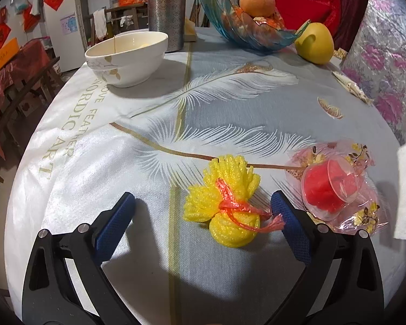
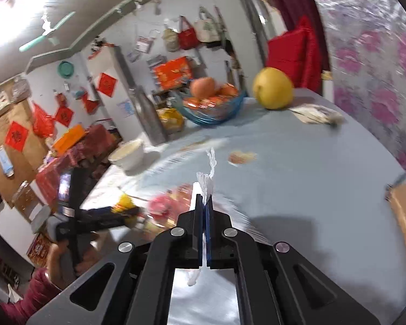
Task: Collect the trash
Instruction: 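Grasp the white pink-printed tissue with the right gripper while the left grasps the yellow foam-net ball, then lift and carry the tissue and yellow ball to the red wastebasket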
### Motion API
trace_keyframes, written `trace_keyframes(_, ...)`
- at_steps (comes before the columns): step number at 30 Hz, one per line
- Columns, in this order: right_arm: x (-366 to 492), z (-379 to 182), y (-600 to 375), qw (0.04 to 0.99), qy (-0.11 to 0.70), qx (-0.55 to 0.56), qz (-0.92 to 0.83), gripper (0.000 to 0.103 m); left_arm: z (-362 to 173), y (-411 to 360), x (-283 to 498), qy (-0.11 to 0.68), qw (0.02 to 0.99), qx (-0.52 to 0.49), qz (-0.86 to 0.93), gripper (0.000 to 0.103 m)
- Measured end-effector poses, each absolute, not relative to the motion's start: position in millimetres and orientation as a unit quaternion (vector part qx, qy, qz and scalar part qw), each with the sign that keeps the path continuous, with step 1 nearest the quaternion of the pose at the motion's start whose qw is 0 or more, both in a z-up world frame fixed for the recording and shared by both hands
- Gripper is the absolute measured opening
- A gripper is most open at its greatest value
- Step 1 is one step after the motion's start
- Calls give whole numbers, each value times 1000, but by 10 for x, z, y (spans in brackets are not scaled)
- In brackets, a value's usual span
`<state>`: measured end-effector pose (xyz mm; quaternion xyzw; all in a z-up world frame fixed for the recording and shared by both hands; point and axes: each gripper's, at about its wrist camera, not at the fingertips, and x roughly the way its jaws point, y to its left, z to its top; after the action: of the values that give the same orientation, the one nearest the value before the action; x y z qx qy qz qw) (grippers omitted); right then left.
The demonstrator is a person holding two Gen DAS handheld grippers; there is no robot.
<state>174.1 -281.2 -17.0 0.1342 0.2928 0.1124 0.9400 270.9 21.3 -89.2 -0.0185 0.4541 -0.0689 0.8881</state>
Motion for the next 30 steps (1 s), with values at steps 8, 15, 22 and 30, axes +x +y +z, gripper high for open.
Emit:
trace_keyframes(8,1843,-615,-3122,914,363,170,60,17,-853,132,2685,438,894,-8,-89,63)
trace_keyframes(15,1737,-438,-3103,932,325,154,48,54,-796,127,2635,421,901,-13,-107,43)
trace_keyframes(22,1830,-615,-2974,924,361,124,23,80,-744,179,2594,410,905,-25,-110,43)
trace_keyframes(30,1974,-879,-2743,915,398,59,5,14,-745,155,2573,409,905,-21,-116,43)
